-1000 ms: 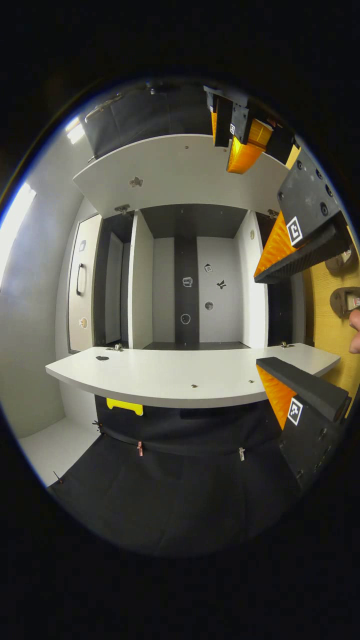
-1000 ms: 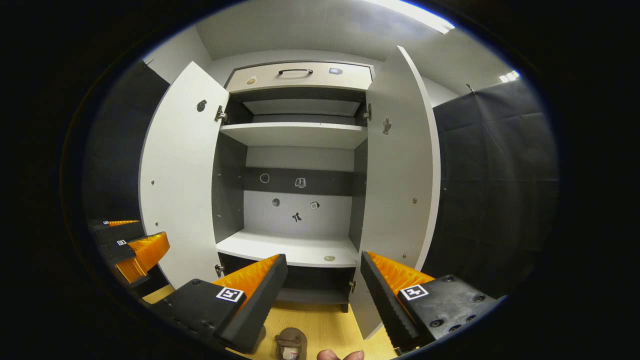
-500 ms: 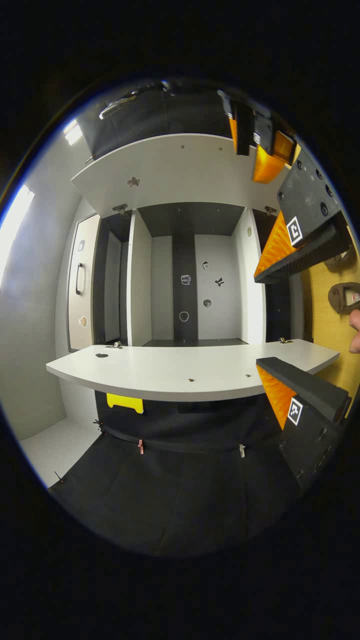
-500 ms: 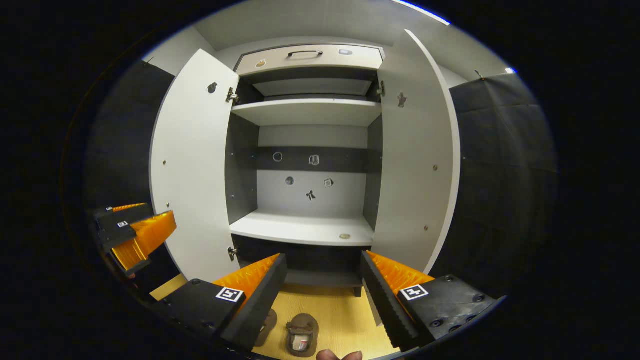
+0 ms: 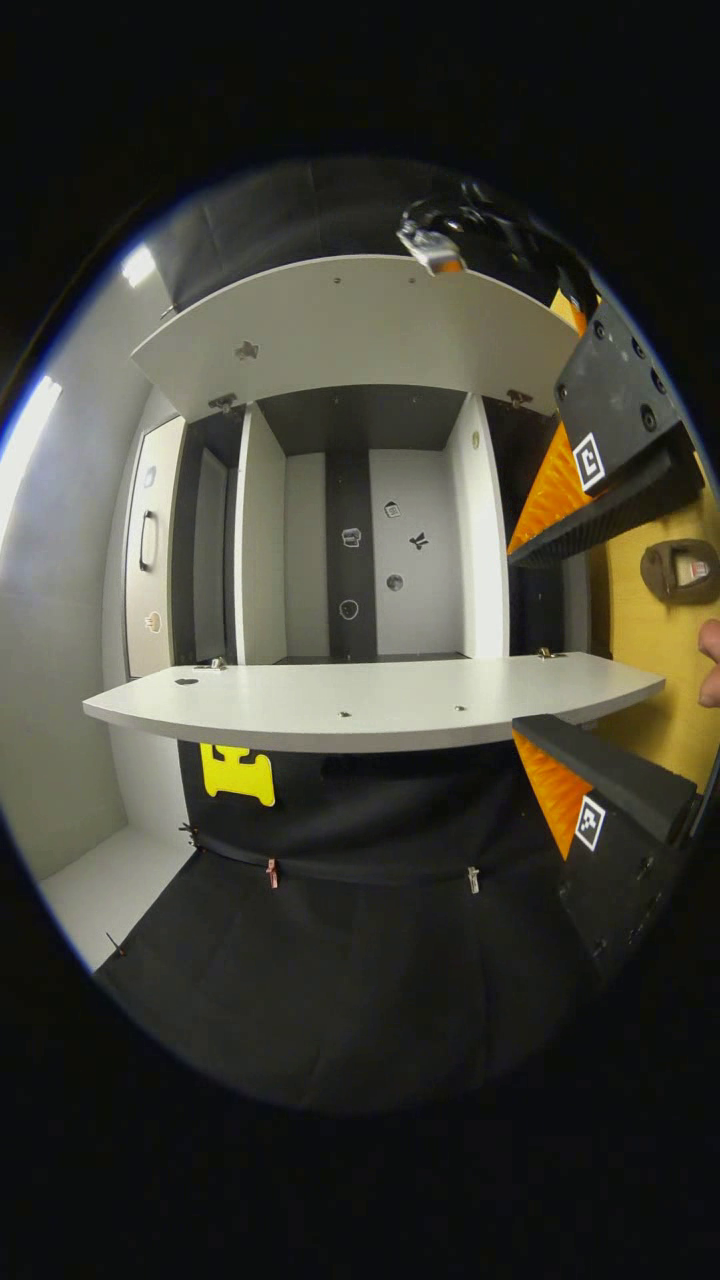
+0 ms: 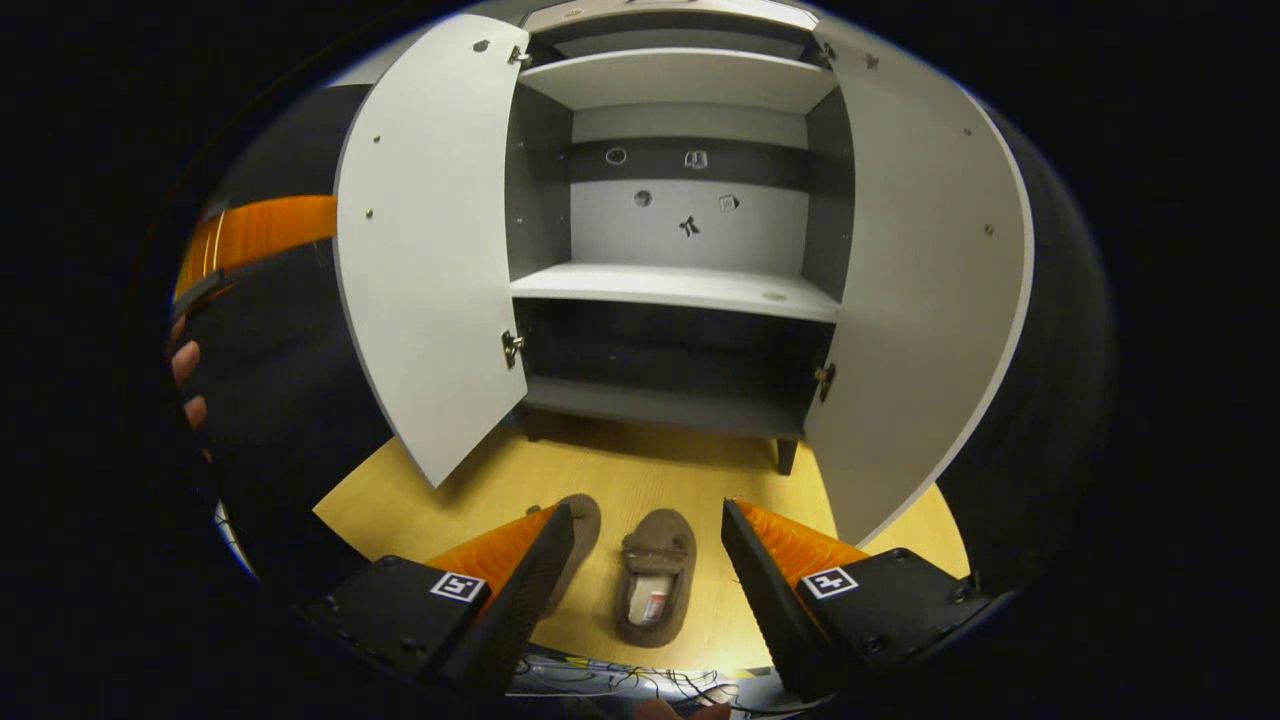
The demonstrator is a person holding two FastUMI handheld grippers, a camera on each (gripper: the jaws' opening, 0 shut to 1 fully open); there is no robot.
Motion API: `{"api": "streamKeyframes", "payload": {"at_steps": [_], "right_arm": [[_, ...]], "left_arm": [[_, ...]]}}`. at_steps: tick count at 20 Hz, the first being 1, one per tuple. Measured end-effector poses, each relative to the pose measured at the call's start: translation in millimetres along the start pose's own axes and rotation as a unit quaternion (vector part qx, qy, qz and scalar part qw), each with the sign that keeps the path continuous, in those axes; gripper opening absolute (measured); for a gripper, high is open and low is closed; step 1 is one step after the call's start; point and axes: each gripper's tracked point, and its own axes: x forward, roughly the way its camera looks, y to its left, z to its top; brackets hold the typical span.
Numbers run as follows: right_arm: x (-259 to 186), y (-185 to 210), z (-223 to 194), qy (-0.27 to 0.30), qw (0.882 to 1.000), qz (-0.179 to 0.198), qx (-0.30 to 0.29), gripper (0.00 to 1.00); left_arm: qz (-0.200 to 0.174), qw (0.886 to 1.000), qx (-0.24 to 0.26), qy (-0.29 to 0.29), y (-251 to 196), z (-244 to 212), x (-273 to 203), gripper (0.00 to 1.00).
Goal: Grab one shoe with the right hand and put it into the shoe cabinet, grab the other shoe with the left hand and put it into the shoe cabinet; then close the right door with the right hand and the left door with the left hand.
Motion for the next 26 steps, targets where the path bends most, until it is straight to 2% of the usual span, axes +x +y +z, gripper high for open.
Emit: {"api": "streamKeyframes", "payload": {"at_steps": [5, 12, 14, 16, 20, 23, 24, 25, 26], "right_arm": [[37, 15, -60, 0.076, 0.996, 0.026, 0.027, 0.98], [90, 14, -132, 0.153, 0.986, 0.012, 0.069, 0.99], [106, 13, -144, 0.163, 0.983, 0.009, 0.081, 0.96], [124, 11, -154, 0.164, 0.983, 0.003, 0.087, 0.88], [156, 6, -161, 0.154, 0.982, -0.022, 0.112, 0.67], [175, -1, -160, 0.138, 0.984, -0.044, 0.099, 0.66], [180, -6, -161, 0.138, 0.985, -0.056, 0.087, 0.55], [182, -8, -164, 0.142, 0.984, -0.064, 0.081, 0.34], [184, -6, -162, 0.14, 0.985, -0.063, 0.083, 0.19]], "left_arm": [[0.014, 1.0, 0.003, 0.019, 16, -18, -5, 0.95], [0.019, 0.999, 0.003, 0.044, 38, -40, -1, 0.95], [0.021, 0.998, -0.006, 0.051, 44, -45, 2, 0.95], [0.023, 0.998, -0.013, 0.052, 51, -47, 4, 0.95], [0.025, 0.998, -0.014, 0.062, 61, -56, 5, 0.95], [0.034, 0.997, -0.016, 0.073, 72, -65, 2, 0.95], [0.037, 0.996, -0.016, 0.076, 75, -66, 1, 0.95], [0.04, 0.996, -0.016, 0.078, 78, -68, -1, 0.95], [0.042, 0.996, -0.016, 0.079, 80, -70, -1, 0.95]]}}
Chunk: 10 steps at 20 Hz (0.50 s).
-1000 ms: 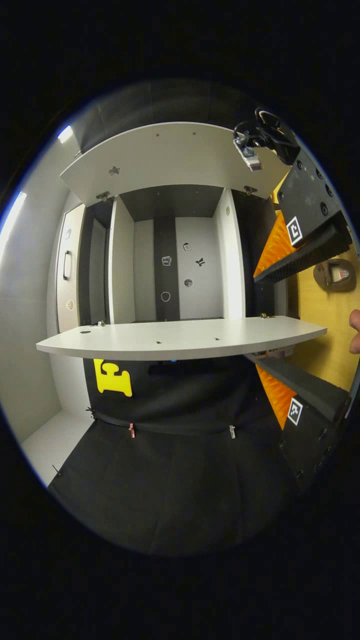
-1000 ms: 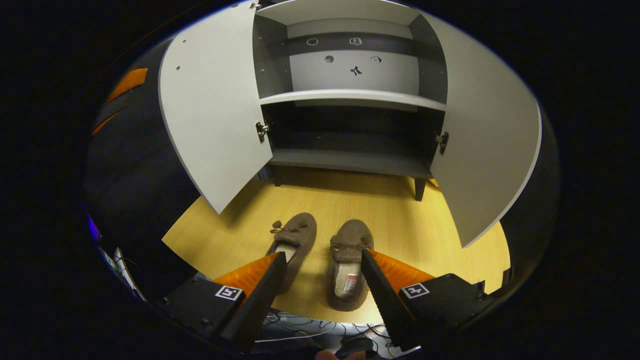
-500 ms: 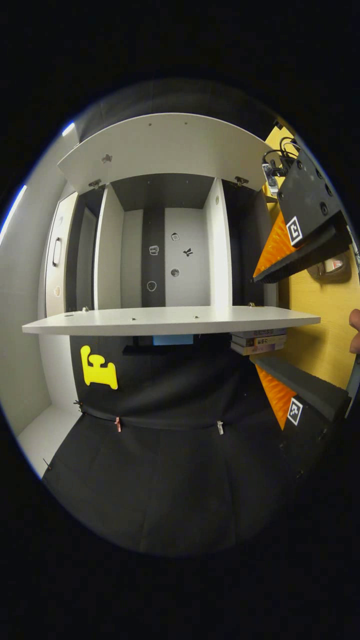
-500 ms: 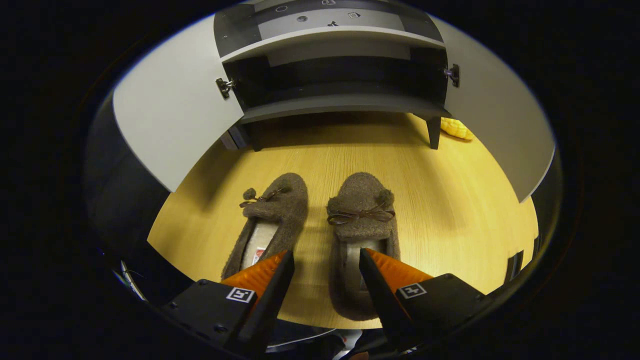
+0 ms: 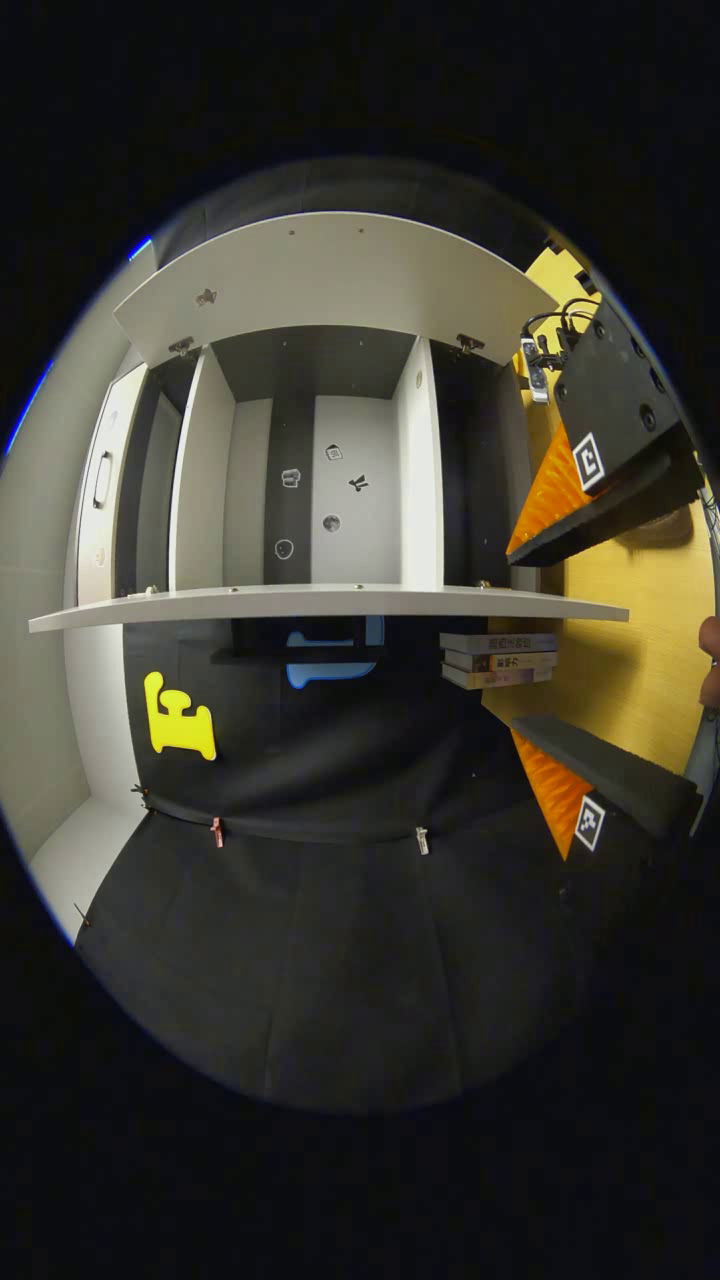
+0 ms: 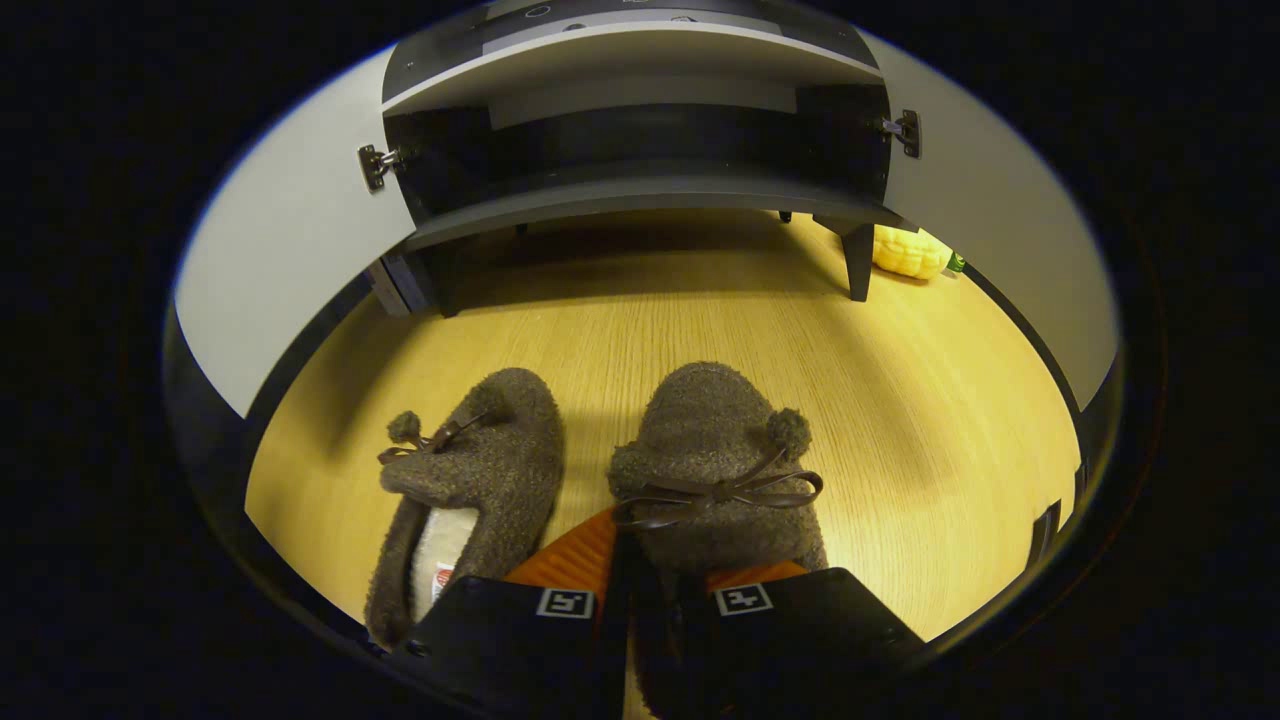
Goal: Grab one shoe with the right hand and put it into the shoe cabinet, grab the other shoe with the left hand and put it into the shoe cabinet; then close the right door with the right hand and the left door with the left hand.
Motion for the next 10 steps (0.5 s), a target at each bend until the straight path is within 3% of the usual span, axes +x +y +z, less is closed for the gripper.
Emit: {"api": "streamKeyframes", "payload": {"at_steps": [1, 3, 10], "right_arm": [[2, -1, 1, 0.0, 1.0, 0.002, -0.005, 0.24], [-7, 1, 2, 0.005, 1.0, 0.016, -0.001, 0.11], [-79, -8, 60, -0.042, 0.998, 0.043, 0.023, 0.11]], "left_arm": [[0.001, 1.0, 0.0, 0.002, 1, -2, -1, 0.95], [0.001, 1.0, 0.002, 0.003, 0, -1, -2, 0.95], [-0.017, 1.0, 0.001, -0.02, -19, 16, -10, 0.95]]}}
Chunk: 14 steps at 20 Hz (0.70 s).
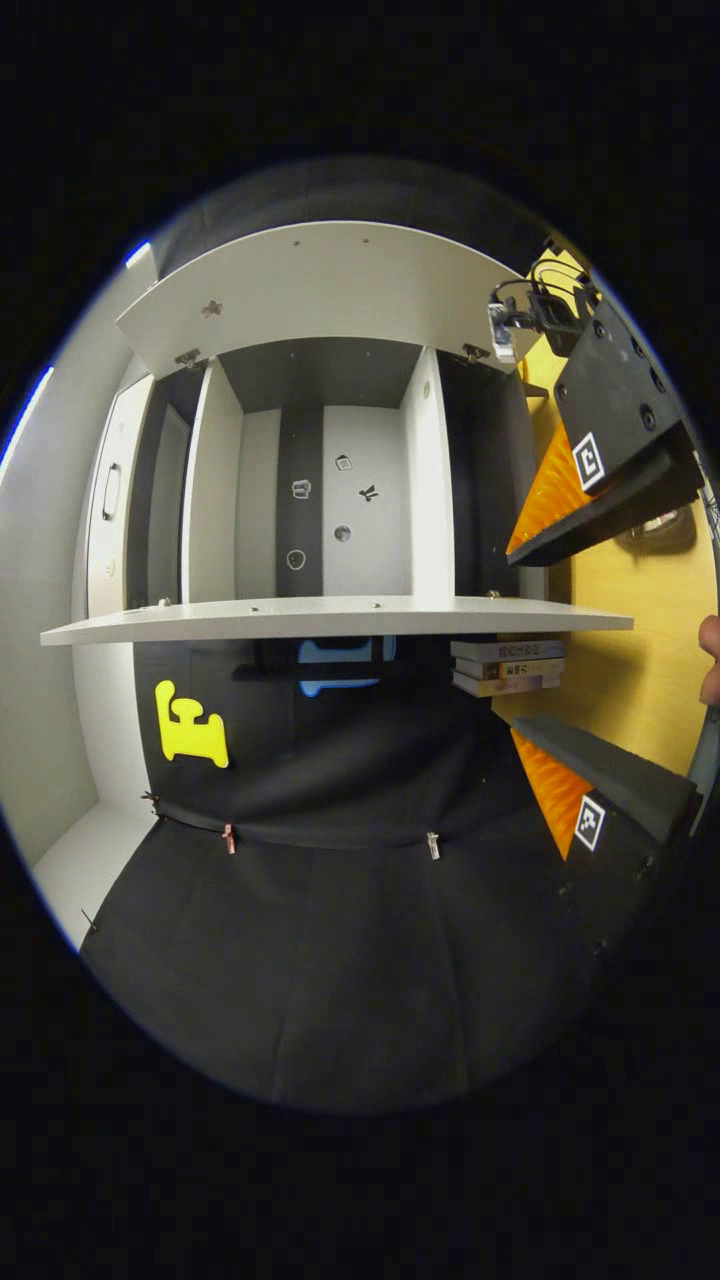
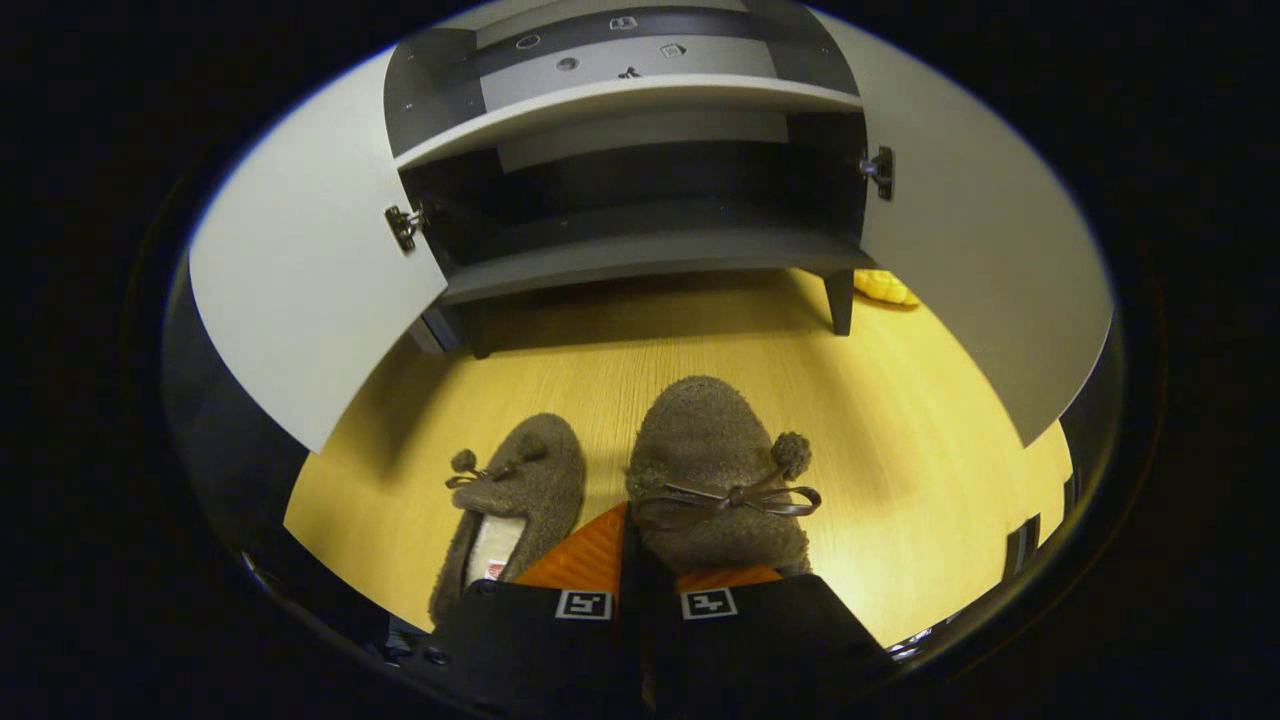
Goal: Grab one shoe with the right hand and put it into the shoe cabinet, grab the other shoe with the left hand and put it into the shoe cabinet; then close the right door with the right hand and the left door with the left hand.
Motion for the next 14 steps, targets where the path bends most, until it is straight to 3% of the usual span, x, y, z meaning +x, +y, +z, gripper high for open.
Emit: {"api": "streamKeyframes", "payload": {"at_steps": [7, 14], "right_arm": [[-76, 14, 119, -0.059, 0.998, 0.011, -0.012, 0.1], [-102, 32, 288, -0.137, 0.99, 0.027, -0.034, 0.11]], "left_arm": [[-0.026, 1.0, -0.004, -0.006, -29, 9, -6, 0.95], [-0.046, 0.999, -0.015, -0.023, -56, 24, -7, 0.94]]}}
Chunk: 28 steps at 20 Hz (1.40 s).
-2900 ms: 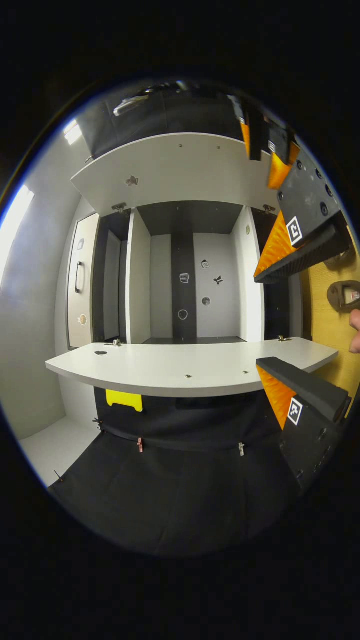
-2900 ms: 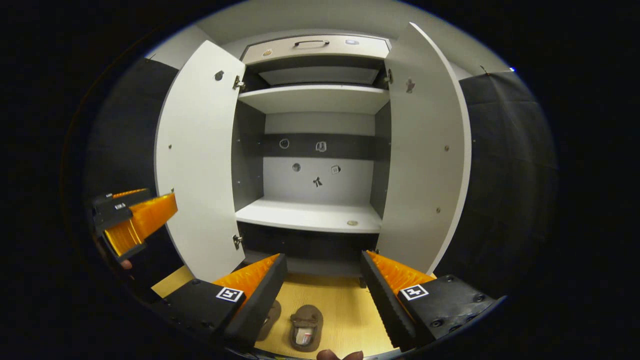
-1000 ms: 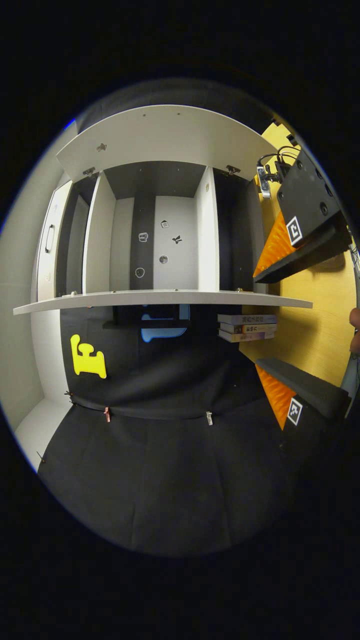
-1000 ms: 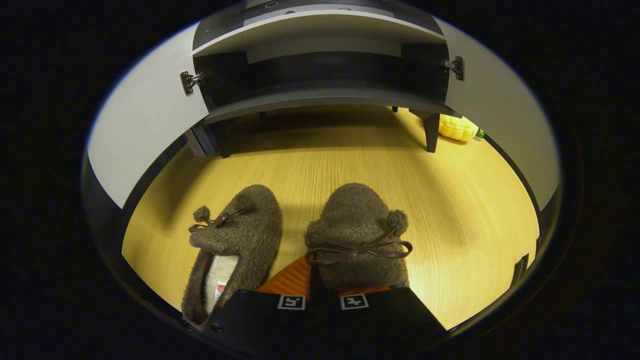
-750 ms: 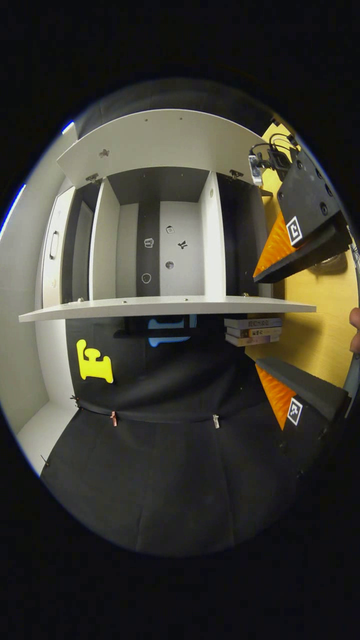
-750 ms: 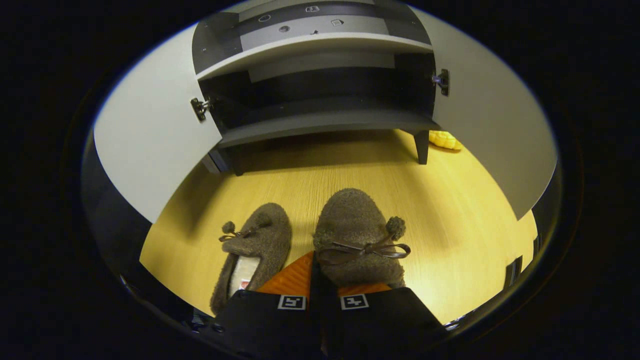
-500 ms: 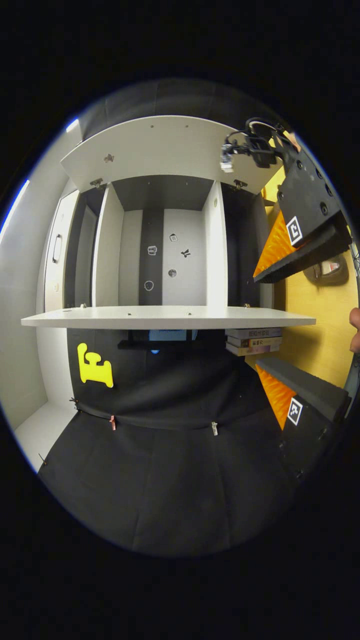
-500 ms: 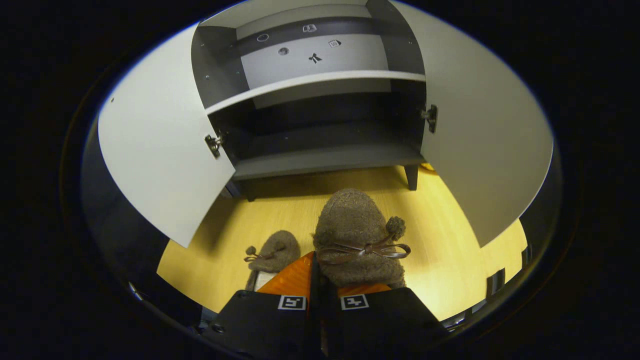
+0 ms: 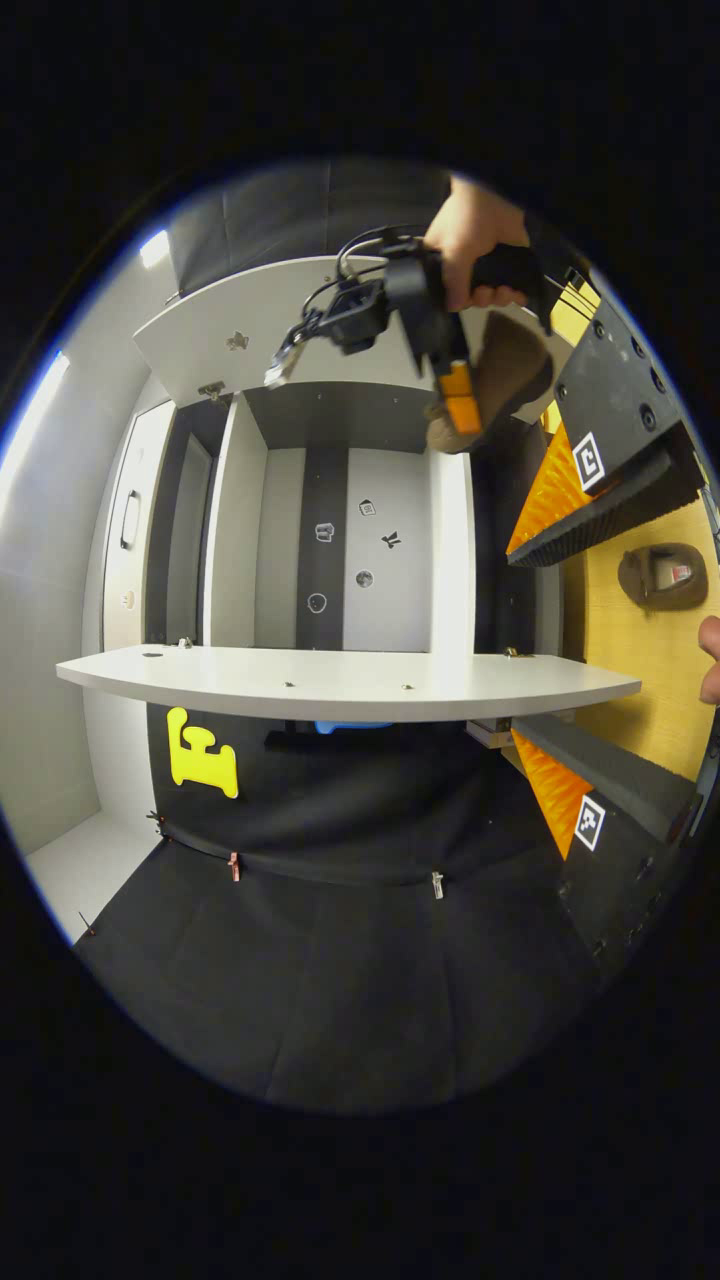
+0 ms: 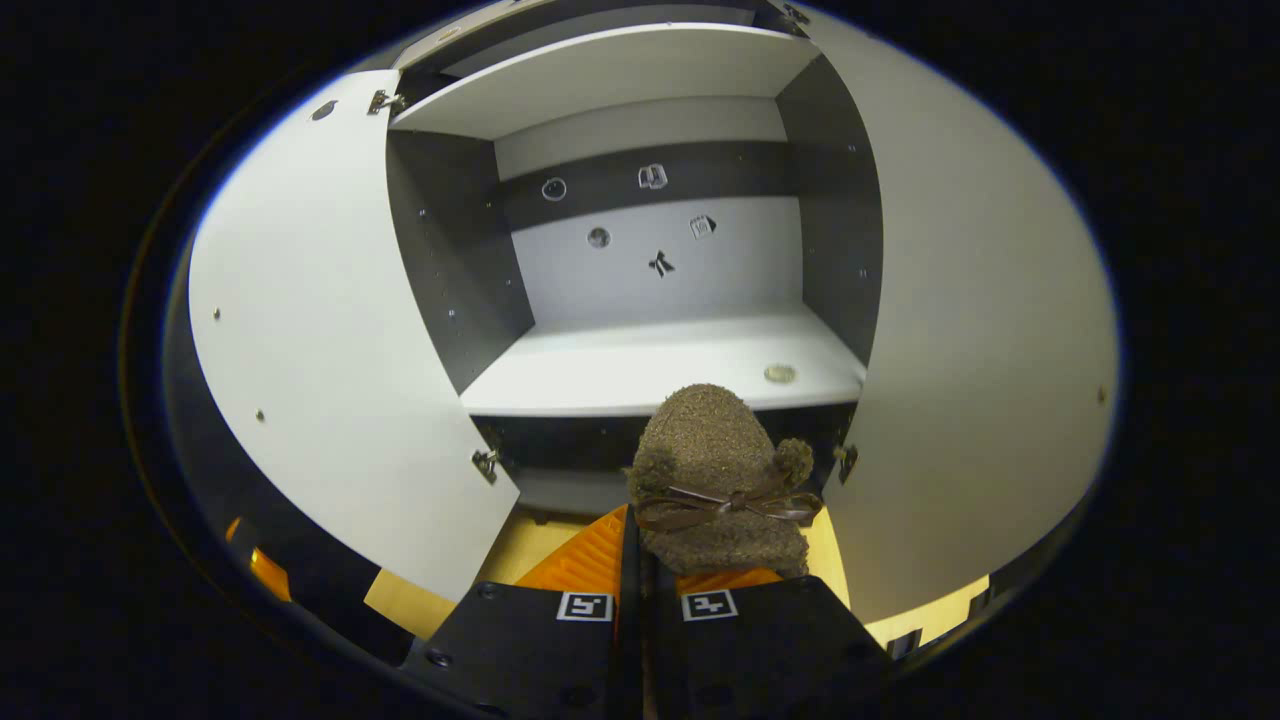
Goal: Grab one shoe with the right hand and put it into the shoe cabinet, grab the other shoe with the left hand and put it into the shoe cabinet; then close the right door with the right hand and the left door with the left hand.
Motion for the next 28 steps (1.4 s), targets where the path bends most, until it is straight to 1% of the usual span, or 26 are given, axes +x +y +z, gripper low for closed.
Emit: {"api": "streamKeyframes", "payload": {"at_steps": [1, 2, 4, 9, 13, 18, 21, 25, 28], "right_arm": [[9, -3, 21, -0.008, 1.0, -0.002, -0.007, 0.1], [20, -5, 41, -0.015, 1.0, -0.003, -0.007, 0.1], [39, -9, 67, -0.024, 1.0, -0.007, -0.004, 0.11], [93, -17, 105, -0.038, 0.999, -0.016, -0.007, 0.1], [143, -27, 131, -0.051, 0.998, -0.026, 0.009, 0.1], [204, -44, 139, -0.053, 0.997, -0.046, 0.022, 0.1], [233, -55, 131, -0.043, 0.997, -0.058, 0.017, 0.1], [259, -60, 120, -0.034, 0.997, -0.068, 0.002, 0.1], [273, -62, 111, -0.019, 0.997, -0.072, 0.016, 0.1]], "left_arm": [[-0.003, 1.0, 0.0, -0.001, -3, 1, 1, 0.94], [-0.003, 1.0, 0.001, -0.003, -5, 2, 1, 0.92], [-0.002, 1.0, 0.001, -0.005, -8, 4, 4, 0.95], [0.004, 1.0, -0.004, -0.002, -13, 2, 11, 0.95], [0.016, 1.0, -0.015, -0.005, -13, 7, 19, 0.95], [0.031, 0.999, -0.018, -0.001, -8, 3, 27, 0.95], [0.04, 0.999, -0.012, 0.008, -4, -4, 29, 0.95], [0.053, 0.998, -0.009, 0.022, -1, -14, 33, 0.95], [0.059, 0.998, -0.016, 0.015, -1, -10, 31, 0.95]]}}
